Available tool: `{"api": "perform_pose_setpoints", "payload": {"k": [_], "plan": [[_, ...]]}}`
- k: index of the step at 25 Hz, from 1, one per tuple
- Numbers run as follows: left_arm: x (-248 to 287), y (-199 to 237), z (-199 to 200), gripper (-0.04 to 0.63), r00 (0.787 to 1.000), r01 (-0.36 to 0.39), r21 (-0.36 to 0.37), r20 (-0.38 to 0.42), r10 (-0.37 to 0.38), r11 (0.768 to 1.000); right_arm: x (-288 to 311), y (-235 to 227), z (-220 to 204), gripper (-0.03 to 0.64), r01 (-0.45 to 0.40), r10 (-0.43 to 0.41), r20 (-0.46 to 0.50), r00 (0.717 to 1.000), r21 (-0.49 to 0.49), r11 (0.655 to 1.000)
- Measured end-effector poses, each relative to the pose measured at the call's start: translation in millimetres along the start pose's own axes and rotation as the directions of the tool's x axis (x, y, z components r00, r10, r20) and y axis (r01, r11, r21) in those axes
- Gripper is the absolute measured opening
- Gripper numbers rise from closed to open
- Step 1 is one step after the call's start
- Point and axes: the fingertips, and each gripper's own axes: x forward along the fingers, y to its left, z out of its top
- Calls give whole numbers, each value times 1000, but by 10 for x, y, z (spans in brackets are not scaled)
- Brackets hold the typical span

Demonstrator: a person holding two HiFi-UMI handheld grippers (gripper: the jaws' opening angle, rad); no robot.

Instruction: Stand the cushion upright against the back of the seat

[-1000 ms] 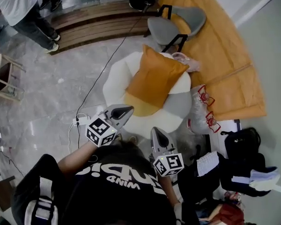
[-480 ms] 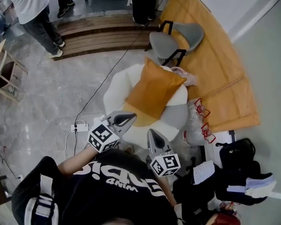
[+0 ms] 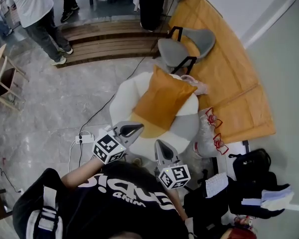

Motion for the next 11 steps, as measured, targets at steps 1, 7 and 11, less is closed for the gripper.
{"api": "perform_pose_setpoints", "payload": {"k": [1,7,11], "plan": [[-1,3,-2,8,1000,1,0,-2,-1,1000,2,0,-4,21,1,-1,-1,1000,2,1000],[31,-28,-48,8,1000,24,-12,-11,-24,1000,6,-3,-57,21,7,-7,-16,1000,1,1000],[84,-75,-60,7,999,33,-21,-14,-34,999,-12,-42,-68,21,8,-8,-21,1000,5,1000]]}}
